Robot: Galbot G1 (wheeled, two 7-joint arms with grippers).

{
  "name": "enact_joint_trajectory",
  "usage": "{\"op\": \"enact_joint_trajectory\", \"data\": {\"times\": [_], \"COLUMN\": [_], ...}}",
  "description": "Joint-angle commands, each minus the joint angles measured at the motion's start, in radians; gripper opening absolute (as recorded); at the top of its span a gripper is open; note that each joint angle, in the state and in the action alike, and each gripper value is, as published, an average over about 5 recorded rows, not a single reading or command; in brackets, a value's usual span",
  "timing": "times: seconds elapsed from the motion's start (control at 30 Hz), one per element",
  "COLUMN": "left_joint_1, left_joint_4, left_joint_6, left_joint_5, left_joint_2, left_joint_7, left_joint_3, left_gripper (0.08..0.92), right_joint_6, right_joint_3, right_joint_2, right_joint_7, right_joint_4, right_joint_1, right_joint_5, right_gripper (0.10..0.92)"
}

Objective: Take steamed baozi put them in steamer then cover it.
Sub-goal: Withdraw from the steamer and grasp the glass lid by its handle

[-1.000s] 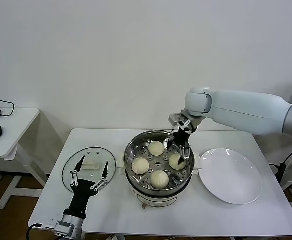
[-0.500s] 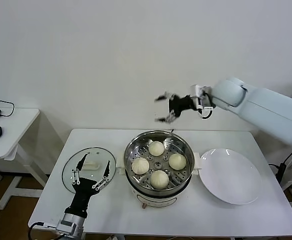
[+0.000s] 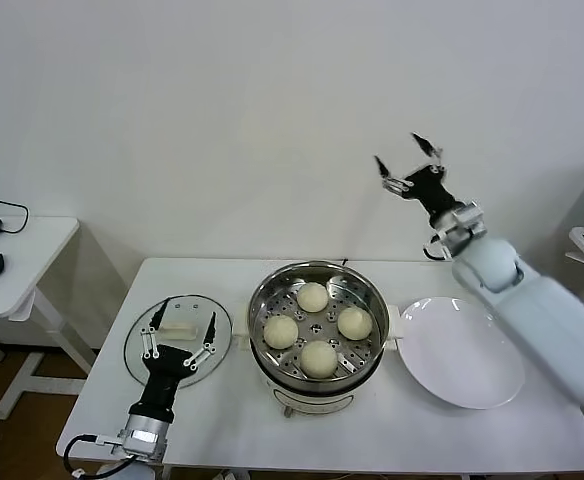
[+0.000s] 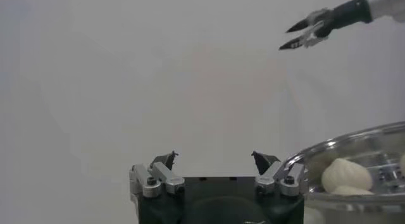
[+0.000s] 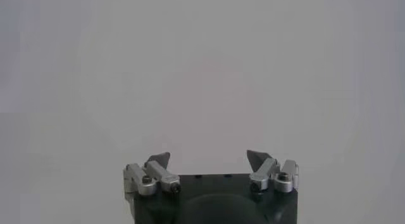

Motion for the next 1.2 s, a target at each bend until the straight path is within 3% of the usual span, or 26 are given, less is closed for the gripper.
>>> {"op": "enact_joint_trajectory", "data": {"times": [0.03,0.37,0.57,1.2], "left_joint_1": [-0.055,-0.1,-0.122,-0.294], "left_joint_4": [0.091,0.399,0.527,0.675], "left_joint_6": [0.038,-0.034,-0.047,-0.04], "left_joint_5": [0.294,0.783,0.922,1.116], "left_joint_2": [0.038,0.115,0.127,0.087], "left_joint_7": [-0.164,-0.168,-0.151,-0.236], "left_joint_3": [-0.003,-0.104,-0.112,-0.075], "left_gripper": [0.823,0.823,0.823,0.823], "right_joint_6": [0.116,0.15,0.158,0.152], "right_joint_3": [0.648,0.72,0.717,0.71], "right_joint_2": [0.199,0.308,0.343,0.381], "right_joint_7": [0.117,0.046,0.029,0.018], "right_joint_4": [0.031,0.064,0.058,0.058], "right_joint_1": [-0.674,-0.859,-0.877,-0.876], "right_joint_5": [-0.137,-0.17,-0.191,-0.228], "right_gripper": [0.823,0.823,0.823,0.823]}}
